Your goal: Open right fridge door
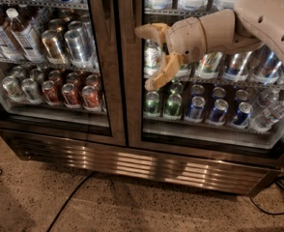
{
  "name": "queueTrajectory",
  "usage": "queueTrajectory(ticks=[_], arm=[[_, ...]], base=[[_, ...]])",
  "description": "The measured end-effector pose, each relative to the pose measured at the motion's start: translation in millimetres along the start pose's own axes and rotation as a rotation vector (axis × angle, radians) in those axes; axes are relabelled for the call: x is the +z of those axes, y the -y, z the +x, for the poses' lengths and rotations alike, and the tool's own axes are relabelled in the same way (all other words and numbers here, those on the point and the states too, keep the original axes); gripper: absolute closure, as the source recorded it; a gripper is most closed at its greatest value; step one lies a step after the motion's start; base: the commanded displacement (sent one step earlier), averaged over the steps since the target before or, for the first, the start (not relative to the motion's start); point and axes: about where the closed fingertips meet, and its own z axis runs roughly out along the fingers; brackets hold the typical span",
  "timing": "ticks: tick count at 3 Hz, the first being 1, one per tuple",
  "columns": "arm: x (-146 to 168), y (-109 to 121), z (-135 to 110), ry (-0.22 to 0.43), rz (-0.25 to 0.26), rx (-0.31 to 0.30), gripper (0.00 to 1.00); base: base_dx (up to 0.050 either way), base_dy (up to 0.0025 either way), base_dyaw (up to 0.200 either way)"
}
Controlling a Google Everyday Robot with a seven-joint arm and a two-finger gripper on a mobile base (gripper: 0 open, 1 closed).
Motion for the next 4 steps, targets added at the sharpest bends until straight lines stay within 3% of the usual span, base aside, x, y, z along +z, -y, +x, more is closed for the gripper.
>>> queueTrajectory(ticks=[1,3,4], arm=[[-2.4,-2.0,-17.0,0.000,0.006,-0.035,0.00],[-17.9,-23.4,-78.5,-0.017,0.050,-0.176,0.00],[-17.9,-23.4,-78.5,-0.016,0.050,-0.176,0.00]], base=[[0.000,0.00000,0.000],[0.000,0.00000,0.000],[0.000,0.00000,0.000]])
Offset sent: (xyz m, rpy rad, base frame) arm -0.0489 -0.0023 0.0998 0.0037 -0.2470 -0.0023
